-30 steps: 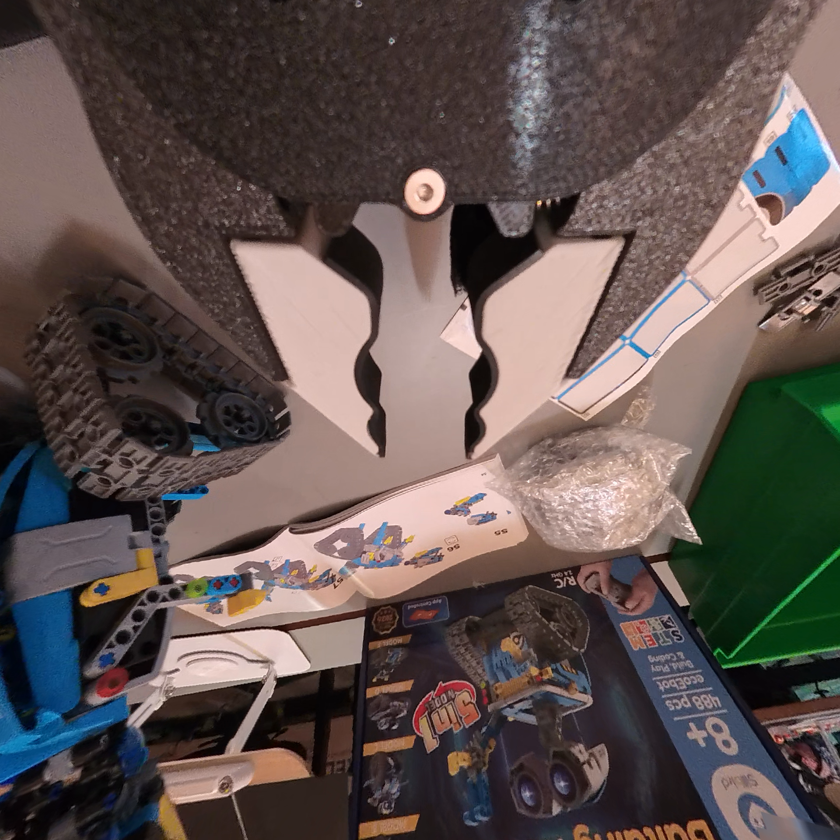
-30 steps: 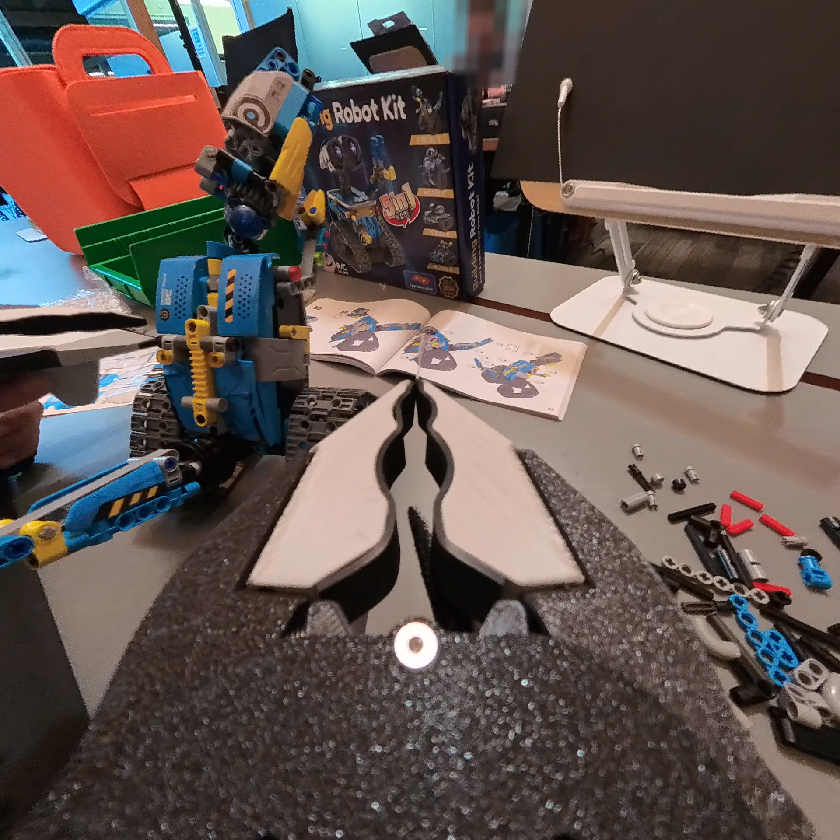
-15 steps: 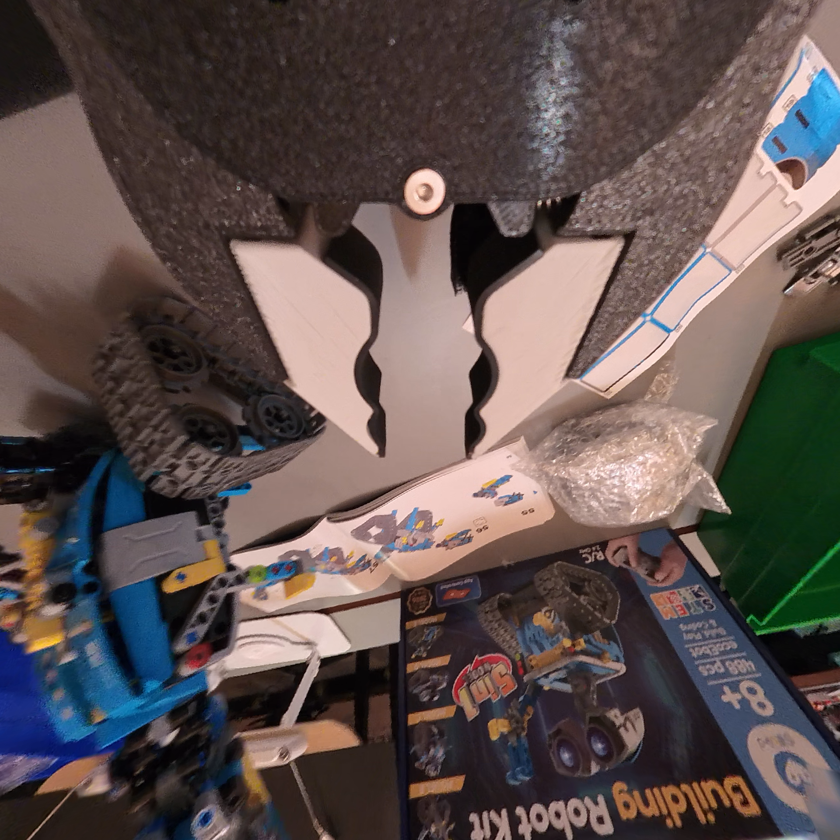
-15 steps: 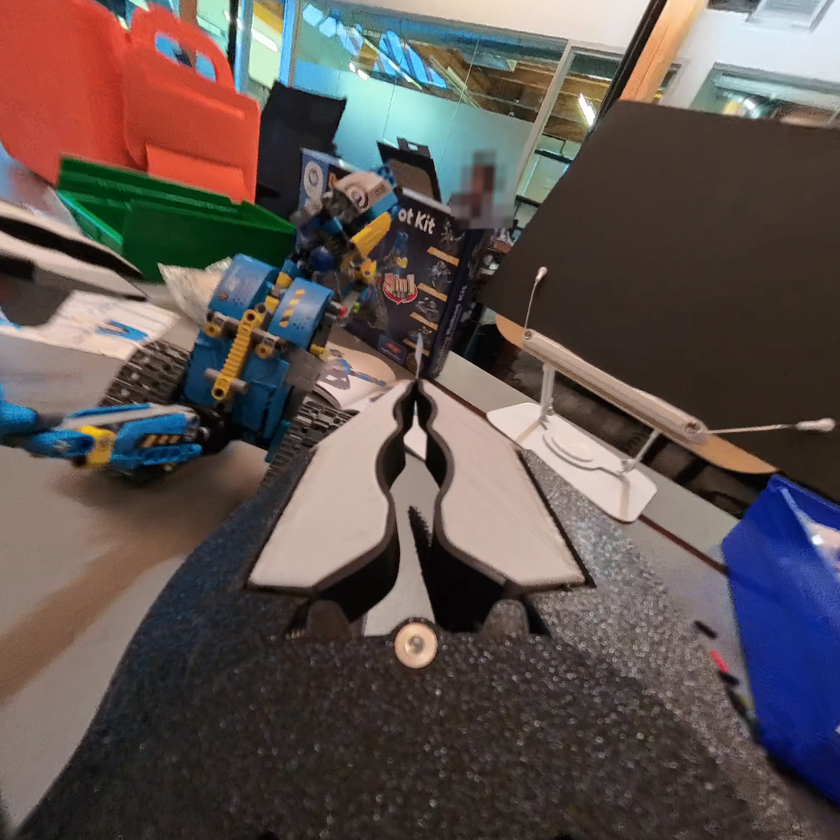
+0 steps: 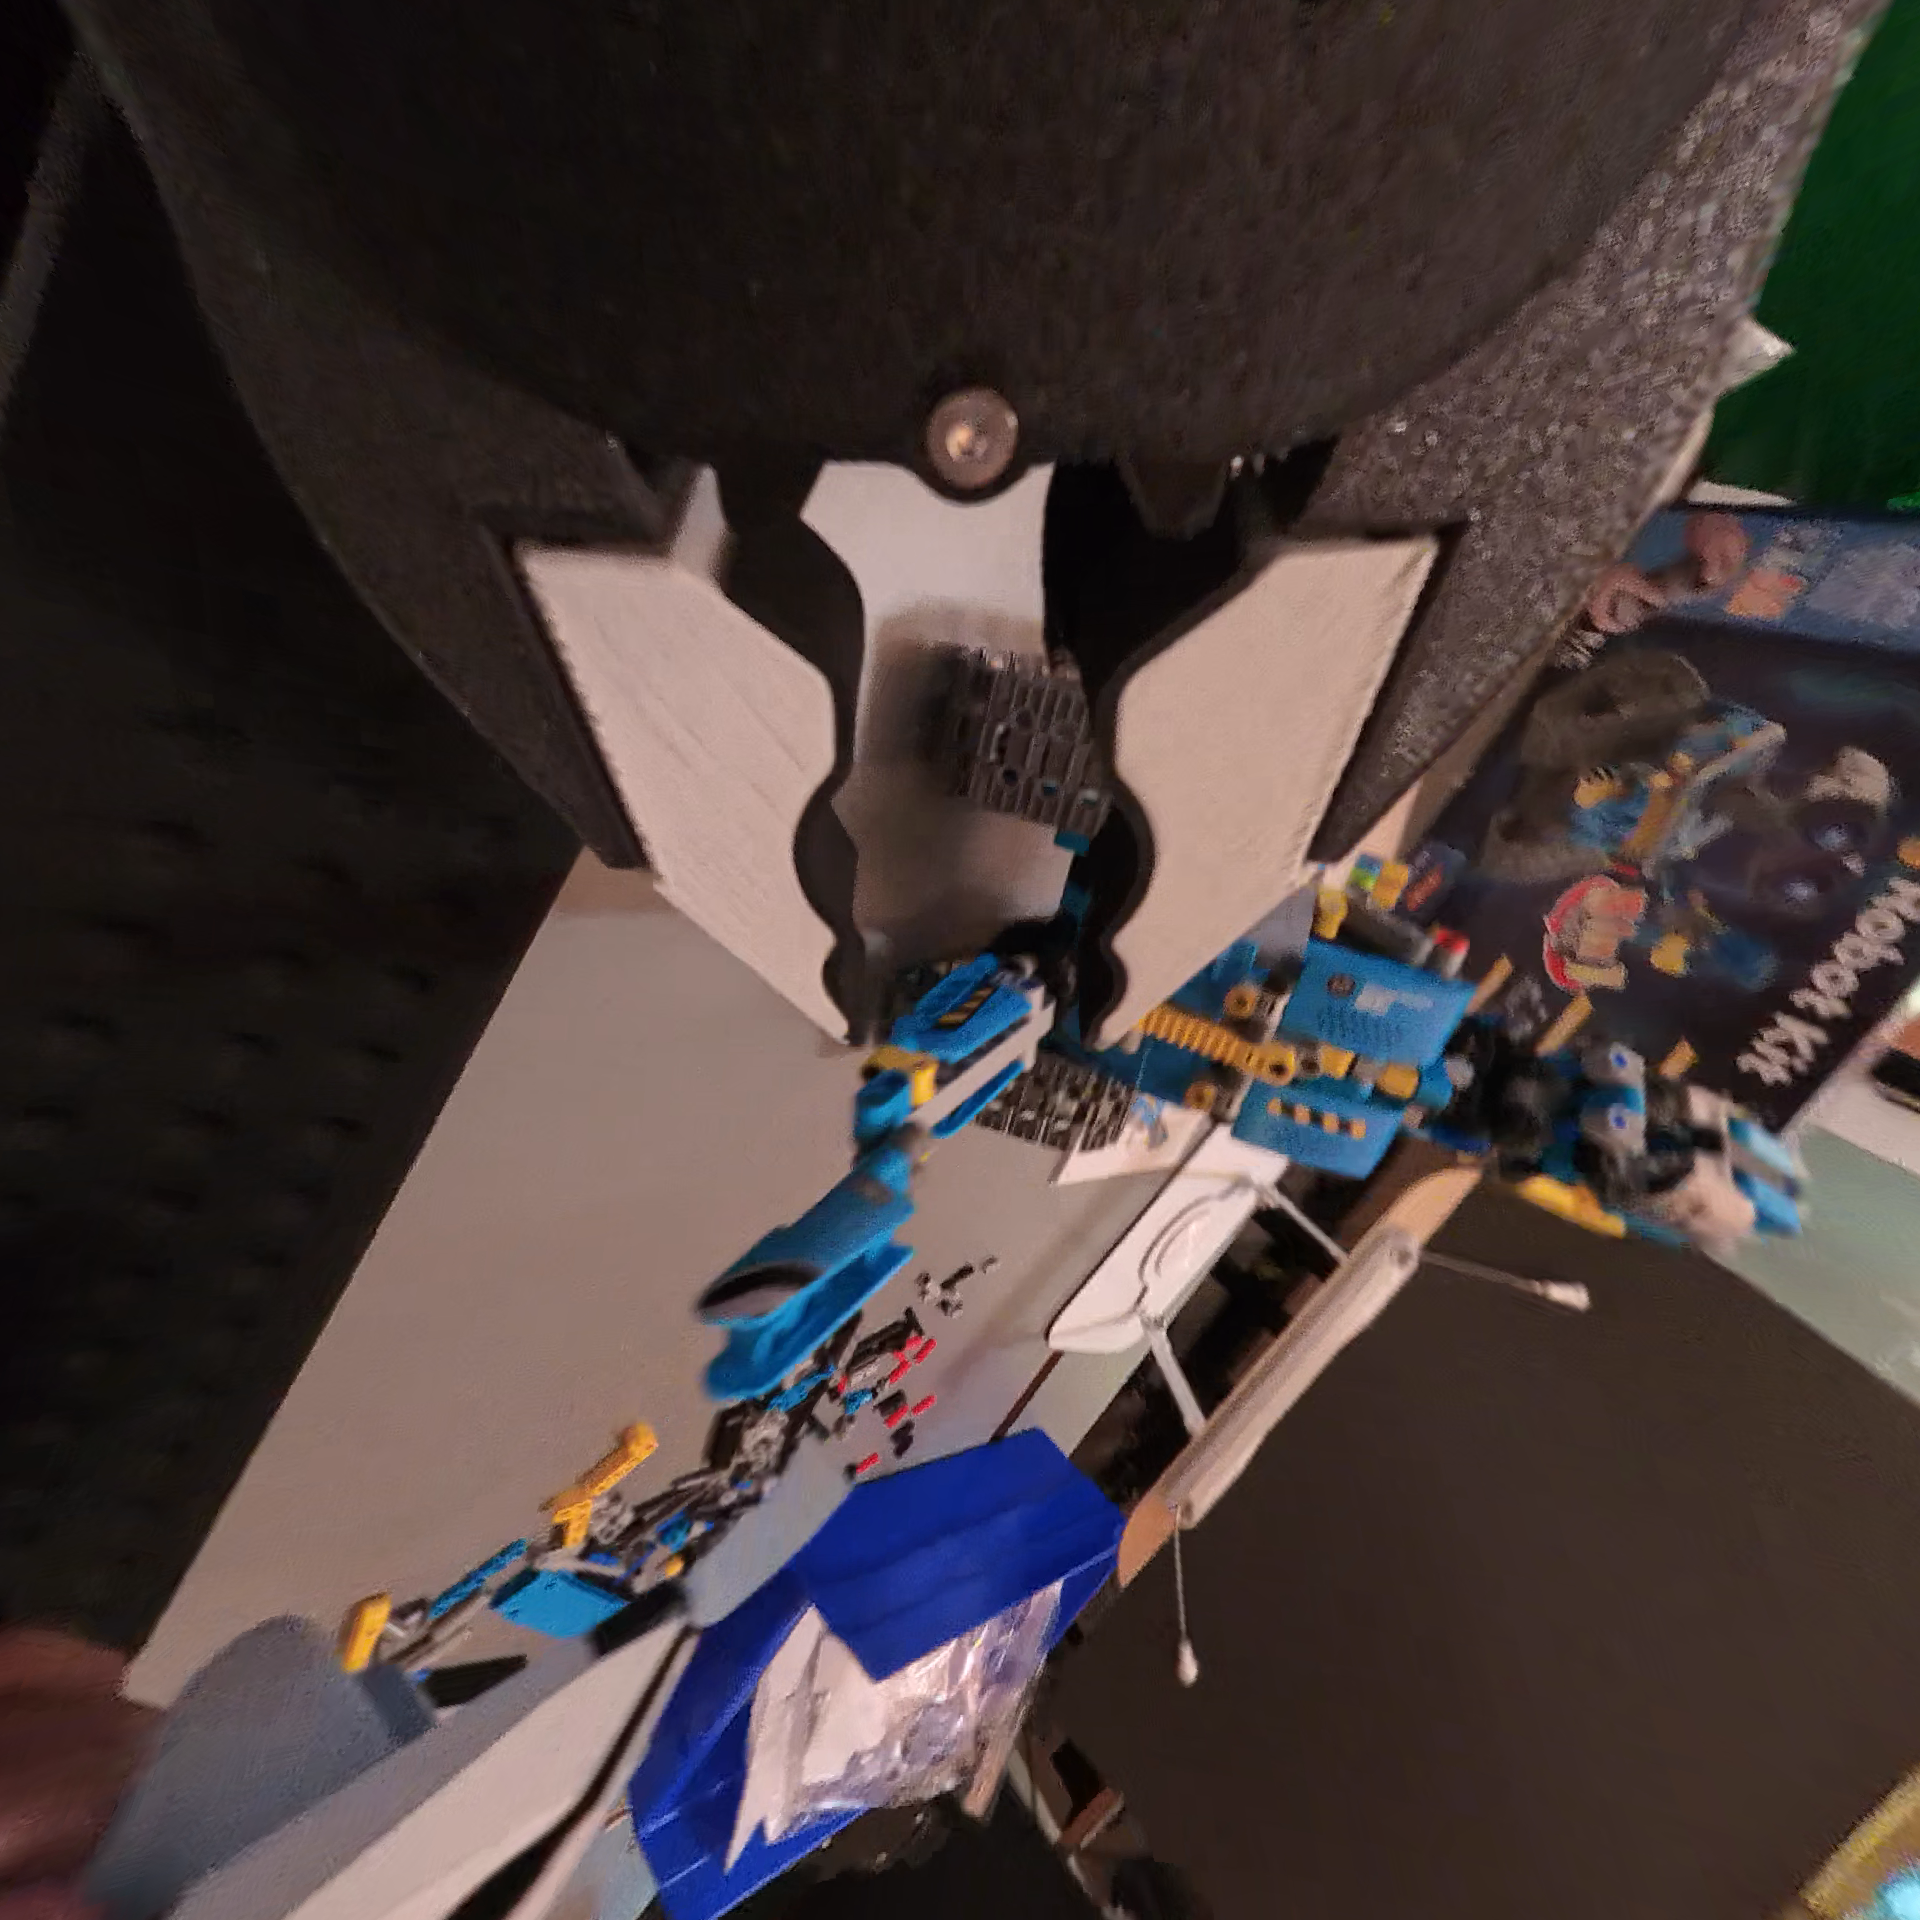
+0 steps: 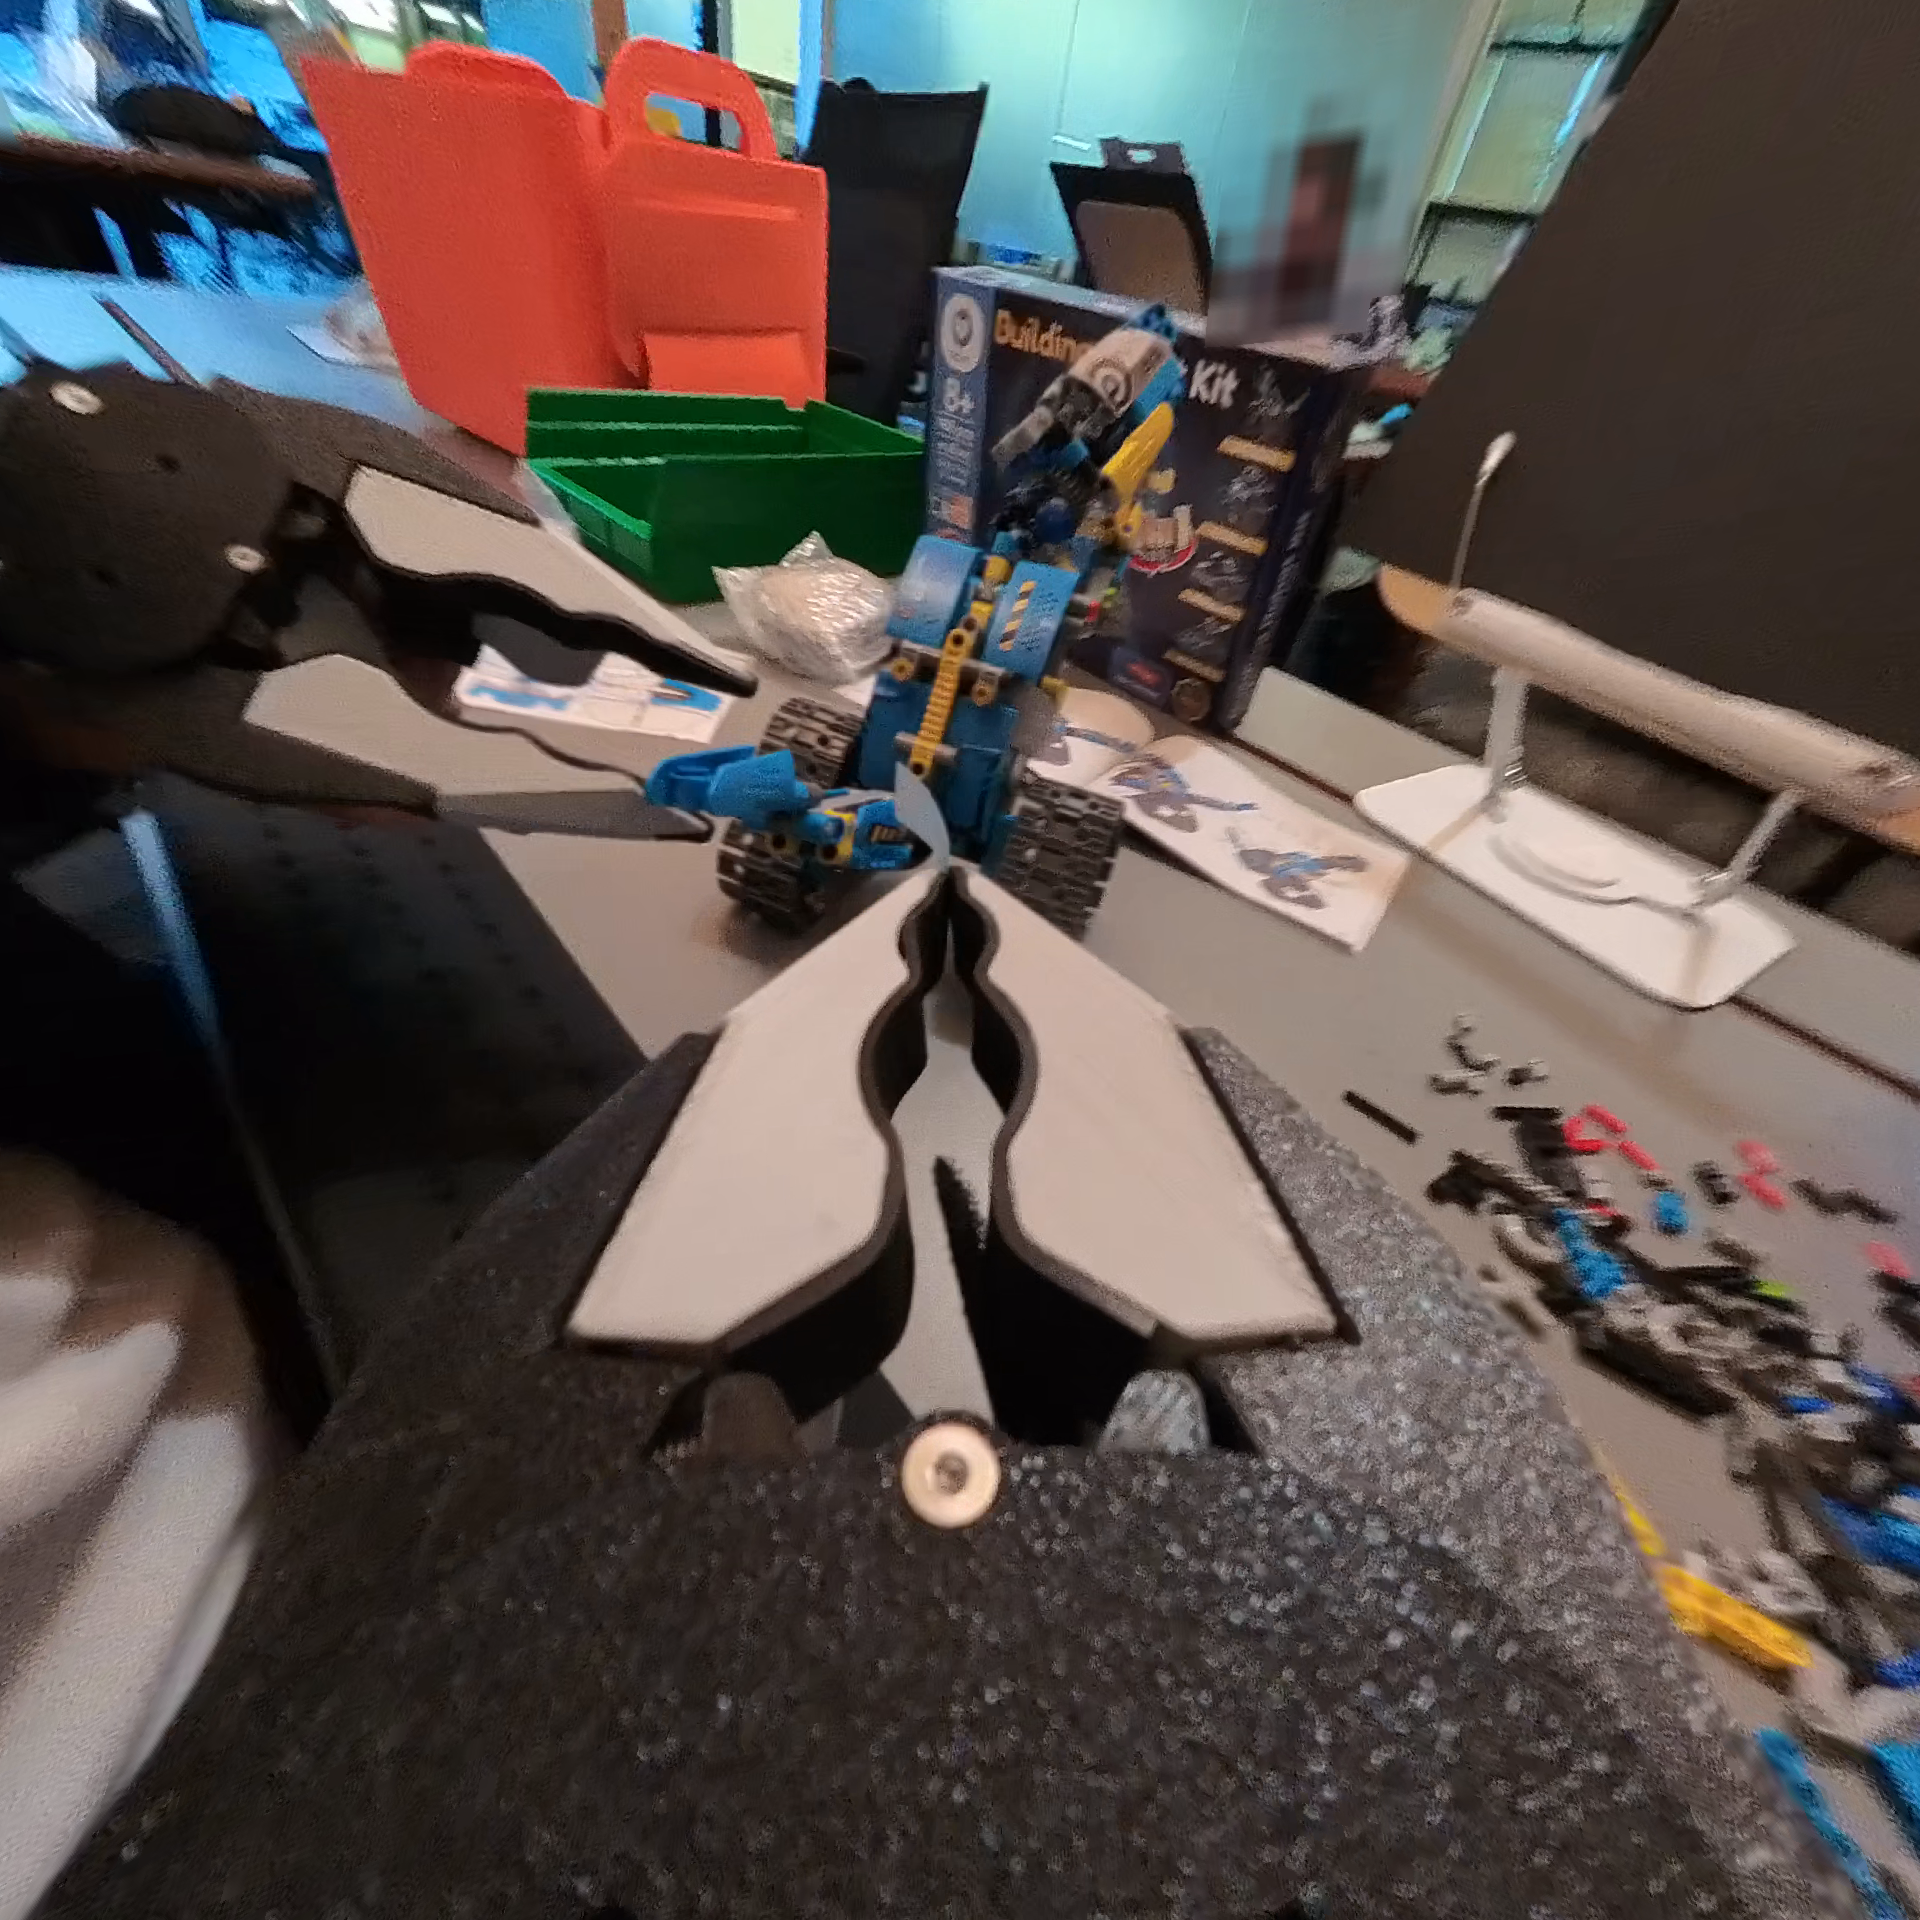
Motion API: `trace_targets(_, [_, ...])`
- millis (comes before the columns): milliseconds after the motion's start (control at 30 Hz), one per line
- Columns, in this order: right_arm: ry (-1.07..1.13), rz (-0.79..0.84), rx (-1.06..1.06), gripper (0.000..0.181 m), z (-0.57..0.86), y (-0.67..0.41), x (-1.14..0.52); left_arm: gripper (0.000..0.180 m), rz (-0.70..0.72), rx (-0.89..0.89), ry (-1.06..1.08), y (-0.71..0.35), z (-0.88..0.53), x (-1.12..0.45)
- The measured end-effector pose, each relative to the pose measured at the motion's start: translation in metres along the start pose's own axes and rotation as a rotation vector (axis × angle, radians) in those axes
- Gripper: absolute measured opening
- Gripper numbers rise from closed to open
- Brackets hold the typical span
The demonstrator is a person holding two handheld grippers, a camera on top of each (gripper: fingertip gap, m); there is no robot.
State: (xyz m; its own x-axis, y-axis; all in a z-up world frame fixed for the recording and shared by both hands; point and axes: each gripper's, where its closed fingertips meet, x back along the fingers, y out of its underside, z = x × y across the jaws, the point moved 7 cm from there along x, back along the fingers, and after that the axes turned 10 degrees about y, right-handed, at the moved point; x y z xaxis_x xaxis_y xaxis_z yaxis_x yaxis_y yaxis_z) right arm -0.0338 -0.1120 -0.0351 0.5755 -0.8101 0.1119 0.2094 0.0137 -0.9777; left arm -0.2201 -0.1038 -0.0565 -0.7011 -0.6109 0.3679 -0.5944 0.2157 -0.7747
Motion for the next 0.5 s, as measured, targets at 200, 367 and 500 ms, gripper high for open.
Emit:
trace_targets(200, [0.097, 0.0, 0.261, 0.0, -0.01, -0.007, 0.008, 0.039, 0.053, -0.036, -0.026, -0.014, 0.01, -0.009])
trace_targets(367, [0.117, -0.036, 0.356, 0.0, -0.015, -0.007, 0.011, 0.029, 0.08, -0.107, -0.018, -0.018, 0.012, -0.018])
trace_targets(500, [0.106, -0.076, 0.328, 0.0, -0.016, -0.007, 0.011, 0.02, 0.109, -0.152, 0.002, -0.02, 0.014, -0.026])
